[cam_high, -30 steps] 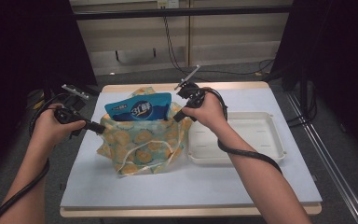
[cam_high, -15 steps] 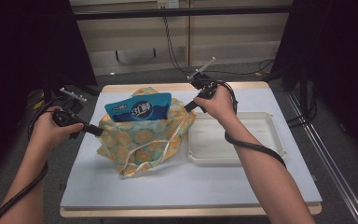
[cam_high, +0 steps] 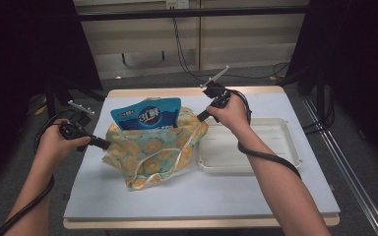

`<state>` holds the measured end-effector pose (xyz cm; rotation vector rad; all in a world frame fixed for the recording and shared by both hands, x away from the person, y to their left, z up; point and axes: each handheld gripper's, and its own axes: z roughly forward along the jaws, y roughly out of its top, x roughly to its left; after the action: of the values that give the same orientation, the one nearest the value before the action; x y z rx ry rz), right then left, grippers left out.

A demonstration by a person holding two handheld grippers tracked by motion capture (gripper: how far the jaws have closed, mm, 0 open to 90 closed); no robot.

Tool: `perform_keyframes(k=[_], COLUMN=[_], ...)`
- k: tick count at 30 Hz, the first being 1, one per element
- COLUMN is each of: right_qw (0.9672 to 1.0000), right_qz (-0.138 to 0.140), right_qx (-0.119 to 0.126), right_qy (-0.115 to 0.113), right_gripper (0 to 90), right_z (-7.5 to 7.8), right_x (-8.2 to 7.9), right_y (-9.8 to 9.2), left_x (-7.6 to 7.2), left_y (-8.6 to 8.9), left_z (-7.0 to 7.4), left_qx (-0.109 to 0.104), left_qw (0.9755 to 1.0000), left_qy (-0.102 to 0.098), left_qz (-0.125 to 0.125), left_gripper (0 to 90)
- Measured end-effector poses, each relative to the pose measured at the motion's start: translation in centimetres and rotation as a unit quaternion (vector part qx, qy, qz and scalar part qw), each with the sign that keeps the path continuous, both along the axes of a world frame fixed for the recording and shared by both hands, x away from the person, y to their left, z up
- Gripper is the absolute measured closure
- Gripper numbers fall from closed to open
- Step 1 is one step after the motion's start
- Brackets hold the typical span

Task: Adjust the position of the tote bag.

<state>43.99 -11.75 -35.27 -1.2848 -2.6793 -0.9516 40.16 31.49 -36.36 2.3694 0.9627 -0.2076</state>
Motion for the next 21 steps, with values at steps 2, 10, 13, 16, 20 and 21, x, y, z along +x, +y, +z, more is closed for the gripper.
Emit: perform_keyframes(k=[2,10,13,16,20,21], right_qw=[1.0000,0.9999,0.9999,0.9999,0.9998,0.9998], right_qz=[-0.001,0.005,0.005,0.000,-0.011,-0.009], right_qx=[0.003,0.006,0.007,0.007,0.014,0.012], right_qy=[0.001,0.009,0.011,0.008,0.012,0.010], right_gripper=[89.6,89.3,89.0,87.9,88.4,88.4], right_z=[-0.2,-1.1,-1.2,-1.4,-1.7,-1.8], right_x=[0.0,-0.1,-0.1,0.1,0.3,0.3], right_y=[0.0,0.4,0.3,0.3,0.2,0.2], left_x=[0.0,0.0,0.0,-0.2,-0.2,-0.2], left_y=[0.0,0.1,0.1,0.0,0.1,0.1], left_z=[-0.3,-1.4,-1.5,-1.7,-2.0,-2.1], left_qx=[0.006,0.008,0.009,0.000,0.001,-0.002], left_qw=[1.0000,0.9999,0.9999,1.0000,1.0000,0.9999], left_qy=[0.000,0.010,0.007,0.009,0.009,0.008], left_qz=[0.000,-0.005,-0.007,0.003,0.002,0.006], left_gripper=[88.1,88.0,88.0,87.8,87.6,87.6])
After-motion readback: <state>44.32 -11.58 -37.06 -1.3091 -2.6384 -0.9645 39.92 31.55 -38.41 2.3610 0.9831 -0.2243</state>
